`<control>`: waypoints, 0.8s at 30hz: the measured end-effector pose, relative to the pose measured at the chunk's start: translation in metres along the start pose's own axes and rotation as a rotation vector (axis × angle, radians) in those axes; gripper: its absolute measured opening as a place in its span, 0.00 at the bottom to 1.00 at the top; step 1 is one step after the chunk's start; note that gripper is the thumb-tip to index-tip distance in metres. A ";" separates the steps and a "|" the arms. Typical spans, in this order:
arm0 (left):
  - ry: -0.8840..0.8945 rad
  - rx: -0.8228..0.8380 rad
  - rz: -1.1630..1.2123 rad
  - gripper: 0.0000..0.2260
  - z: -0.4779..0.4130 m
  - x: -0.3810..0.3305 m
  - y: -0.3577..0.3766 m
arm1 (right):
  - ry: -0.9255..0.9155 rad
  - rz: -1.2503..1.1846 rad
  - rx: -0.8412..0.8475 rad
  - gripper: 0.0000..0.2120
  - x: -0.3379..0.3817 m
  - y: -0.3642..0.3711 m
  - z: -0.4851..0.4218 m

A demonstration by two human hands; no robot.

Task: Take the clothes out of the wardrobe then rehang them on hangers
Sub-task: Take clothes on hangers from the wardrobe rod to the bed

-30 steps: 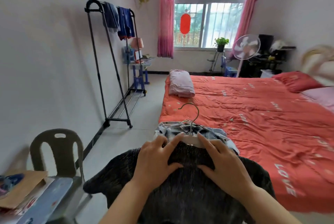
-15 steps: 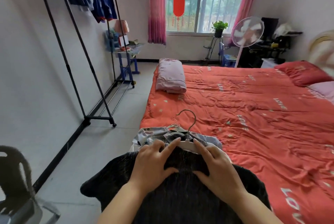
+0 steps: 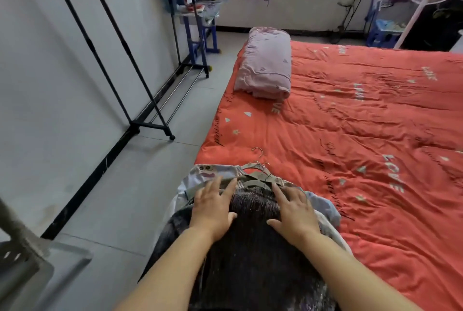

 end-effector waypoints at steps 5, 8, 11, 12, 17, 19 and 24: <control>-0.036 0.139 -0.041 0.30 0.004 0.006 0.038 | 0.001 -0.056 0.115 0.35 -0.005 0.044 0.010; -0.064 0.183 -0.031 0.29 0.014 0.016 0.046 | -0.014 -0.085 0.148 0.33 0.002 0.053 0.019; -0.095 0.176 -0.029 0.28 0.030 0.030 0.039 | -0.069 -0.062 0.157 0.31 0.024 0.049 0.021; -0.113 0.169 -0.024 0.28 0.037 0.037 0.034 | -0.094 -0.058 0.156 0.31 0.034 0.045 0.021; -0.231 0.081 0.020 0.28 0.084 0.089 -0.005 | -0.254 -0.028 0.137 0.32 0.111 0.017 0.026; -0.280 0.019 0.017 0.28 0.113 0.118 -0.024 | -0.338 -0.002 0.125 0.32 0.152 0.006 0.033; -0.437 -0.097 0.030 0.23 0.222 0.202 -0.065 | -0.568 0.048 0.124 0.30 0.278 -0.009 0.078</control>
Point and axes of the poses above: each hand's wrist, its own z-axis away from the middle knuckle, its own y-axis out of the palm, x = y × z, the point moved 7 cm from there along -z, towards the middle knuckle, and after that the axes turned 10 degrees about -y, right-handed, at the moved point
